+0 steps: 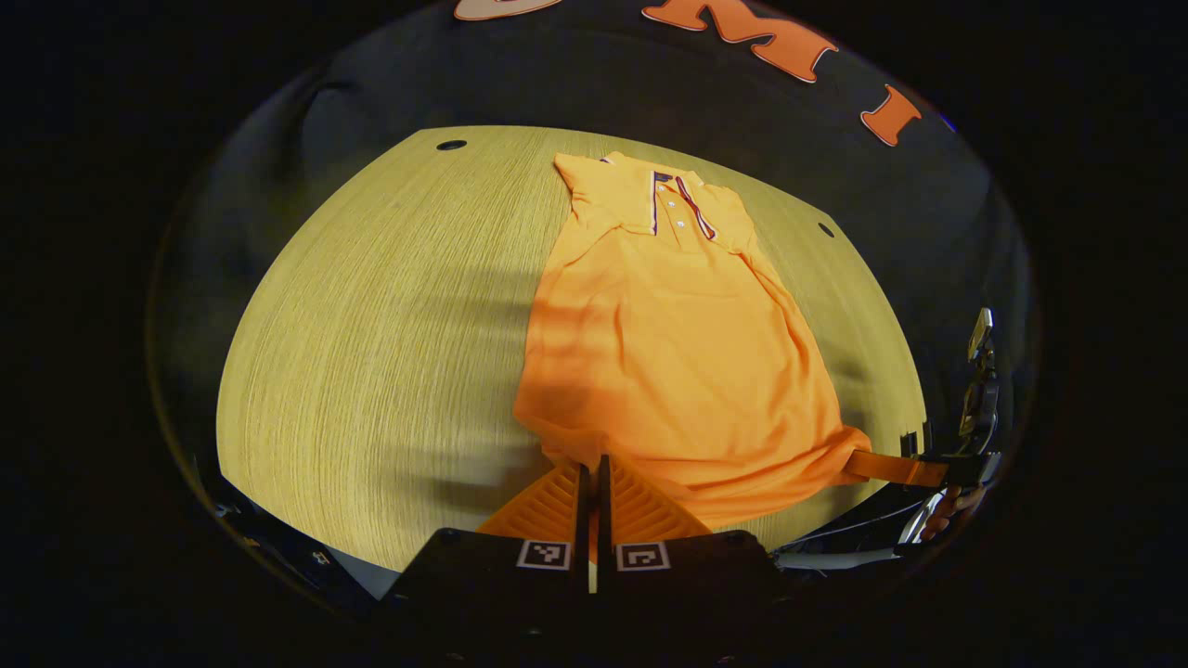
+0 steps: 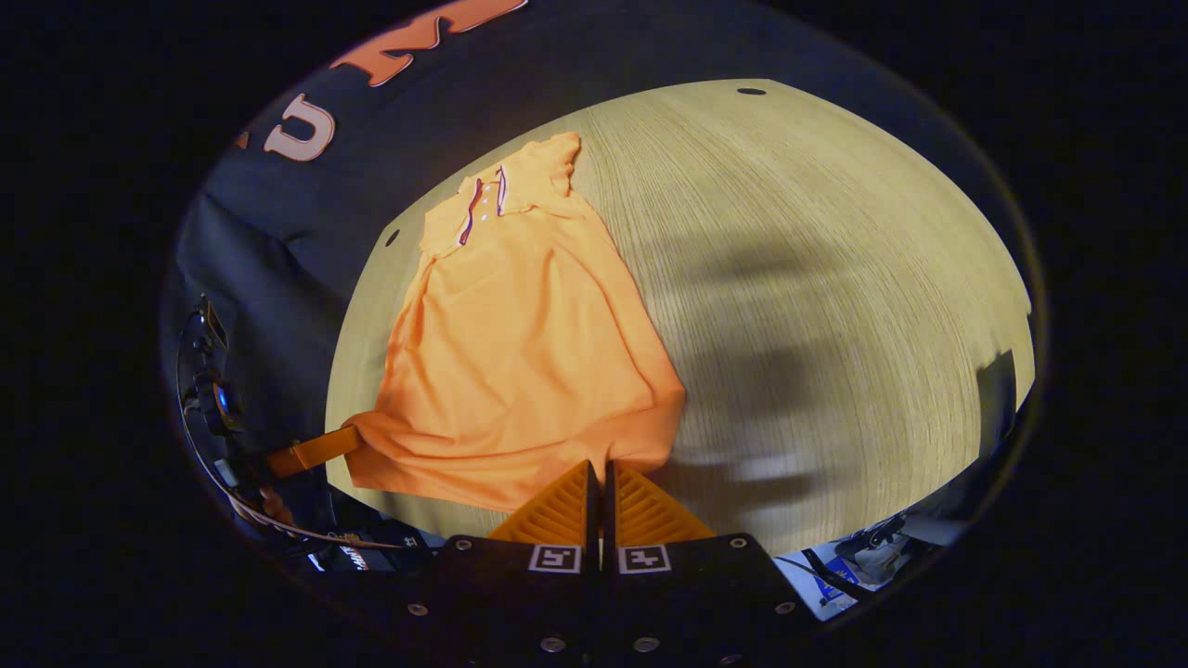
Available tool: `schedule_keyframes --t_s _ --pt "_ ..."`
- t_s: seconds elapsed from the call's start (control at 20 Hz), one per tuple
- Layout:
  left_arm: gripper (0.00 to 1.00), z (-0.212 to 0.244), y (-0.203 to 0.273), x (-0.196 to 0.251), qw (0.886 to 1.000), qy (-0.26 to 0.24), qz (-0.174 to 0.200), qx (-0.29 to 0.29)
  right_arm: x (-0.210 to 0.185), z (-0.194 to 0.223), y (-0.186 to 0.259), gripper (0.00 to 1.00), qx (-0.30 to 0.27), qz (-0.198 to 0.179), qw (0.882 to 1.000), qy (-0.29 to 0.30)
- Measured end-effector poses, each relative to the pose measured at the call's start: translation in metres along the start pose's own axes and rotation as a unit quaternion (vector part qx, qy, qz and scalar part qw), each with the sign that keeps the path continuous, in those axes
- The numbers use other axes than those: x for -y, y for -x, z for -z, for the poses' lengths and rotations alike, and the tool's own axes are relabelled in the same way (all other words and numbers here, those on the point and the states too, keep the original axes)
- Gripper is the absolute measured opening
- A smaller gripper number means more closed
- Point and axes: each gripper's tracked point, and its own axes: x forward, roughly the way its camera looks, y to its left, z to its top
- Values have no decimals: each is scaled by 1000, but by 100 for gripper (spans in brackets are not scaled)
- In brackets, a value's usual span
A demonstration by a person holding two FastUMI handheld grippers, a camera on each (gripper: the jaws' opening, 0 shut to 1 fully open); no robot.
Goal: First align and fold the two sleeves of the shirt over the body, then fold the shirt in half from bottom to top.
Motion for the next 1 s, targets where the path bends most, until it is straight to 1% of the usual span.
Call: schedule_keyframes --t_s 0.1,0.15,0.3,0.45,0.65,1.0 --pt "4 -10 0 3 1000 -4 5 6 -9 -19 2 1 9 -20 1000 -18" --pt "4 -15 1 6 1000 -6 10 9 -14 -28 -1 0 16 -23 999 -21" --pt "4 -34 6 15 999 -14 26 21 -25 -57 6 1 39 -35 998 -18" --pt "4 -66 11 20 998 -27 37 43 -35 -85 9 1 53 -41 998 -8" --pt "4 -111 11 21 996 -37 47 68 -43 -118 12 1 70 -38 997 -6" --pt "4 -192 -7 15 993 -44 63 92 -65 -172 -1 1 82 -14 996 25"
